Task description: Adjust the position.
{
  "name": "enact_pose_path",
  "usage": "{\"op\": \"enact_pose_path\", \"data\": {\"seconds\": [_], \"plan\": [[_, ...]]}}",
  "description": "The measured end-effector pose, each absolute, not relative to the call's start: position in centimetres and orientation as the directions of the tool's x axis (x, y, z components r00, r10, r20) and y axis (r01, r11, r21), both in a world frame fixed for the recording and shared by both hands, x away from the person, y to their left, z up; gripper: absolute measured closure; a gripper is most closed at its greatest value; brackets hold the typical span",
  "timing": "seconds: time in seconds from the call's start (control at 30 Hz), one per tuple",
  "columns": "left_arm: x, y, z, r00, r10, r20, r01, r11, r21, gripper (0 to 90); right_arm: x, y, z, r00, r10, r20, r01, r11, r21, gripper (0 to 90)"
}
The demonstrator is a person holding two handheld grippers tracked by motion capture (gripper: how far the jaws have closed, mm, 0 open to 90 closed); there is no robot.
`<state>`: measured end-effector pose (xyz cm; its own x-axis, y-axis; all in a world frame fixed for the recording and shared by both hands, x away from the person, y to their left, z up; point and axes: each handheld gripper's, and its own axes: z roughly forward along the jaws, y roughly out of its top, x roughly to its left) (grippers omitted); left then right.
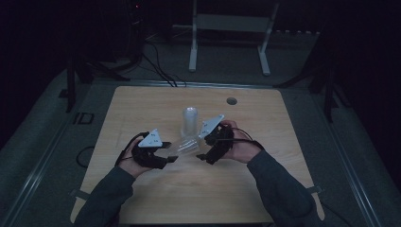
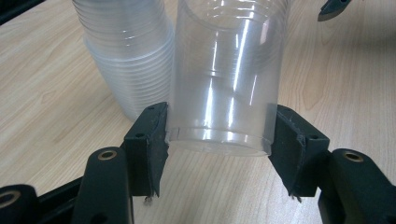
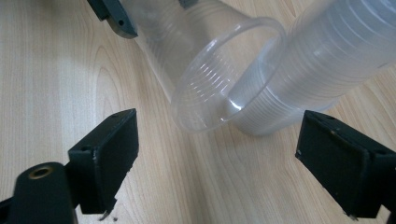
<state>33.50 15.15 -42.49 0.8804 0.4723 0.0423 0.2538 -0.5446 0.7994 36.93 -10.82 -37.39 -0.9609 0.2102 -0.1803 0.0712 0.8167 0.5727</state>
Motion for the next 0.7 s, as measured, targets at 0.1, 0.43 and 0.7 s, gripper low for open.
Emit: {"op": "enact_pose_path", "data": {"seconds": [0.1, 0.43, 0.7], "plan": [[33.4, 15.2, -42.4, 0.879, 0.475, 0.046, 0.250, -0.540, 0.804, 41.3, 37.0, -10.8, -37.4, -0.960, 0.215, -0.177, 0.077, 0.815, 0.574, 13.0], [33.4, 15.9, -42.2, 0.860, 0.510, 0.033, 0.266, -0.501, 0.824, 41.4, 36.9, -10.8, -37.5, -0.963, 0.209, -0.171, 0.073, 0.813, 0.578, 13.0], [33.2, 16.4, -41.7, 0.844, 0.534, 0.037, 0.259, -0.467, 0.845, 41.5, 36.9, -10.8, -37.8, -0.964, 0.206, -0.170, 0.073, 0.816, 0.574, 13.4]]}}
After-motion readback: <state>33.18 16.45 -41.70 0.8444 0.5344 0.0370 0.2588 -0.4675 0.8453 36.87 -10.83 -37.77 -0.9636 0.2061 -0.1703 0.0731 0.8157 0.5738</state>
